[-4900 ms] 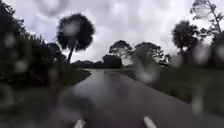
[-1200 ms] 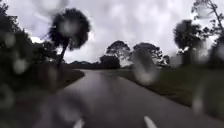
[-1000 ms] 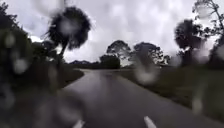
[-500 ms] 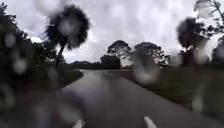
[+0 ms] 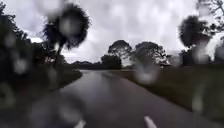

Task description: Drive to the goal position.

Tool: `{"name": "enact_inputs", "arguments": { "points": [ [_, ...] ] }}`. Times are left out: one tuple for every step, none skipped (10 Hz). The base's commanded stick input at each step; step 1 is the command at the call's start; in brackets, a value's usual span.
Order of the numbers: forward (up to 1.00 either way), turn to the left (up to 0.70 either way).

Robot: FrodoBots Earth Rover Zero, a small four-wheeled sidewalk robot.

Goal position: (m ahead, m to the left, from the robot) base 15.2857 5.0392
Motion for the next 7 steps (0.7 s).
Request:
{"name": "enact_inputs", "arguments": {
  "points": [
    [0.70, 0.00],
    [0.70, 0.00],
    [0.70, 0.00],
    [0.70, 0.02],
    [0.70, 0.08],
    [0.70, 0.35],
    [0.70, 0.30]
  ]
}}
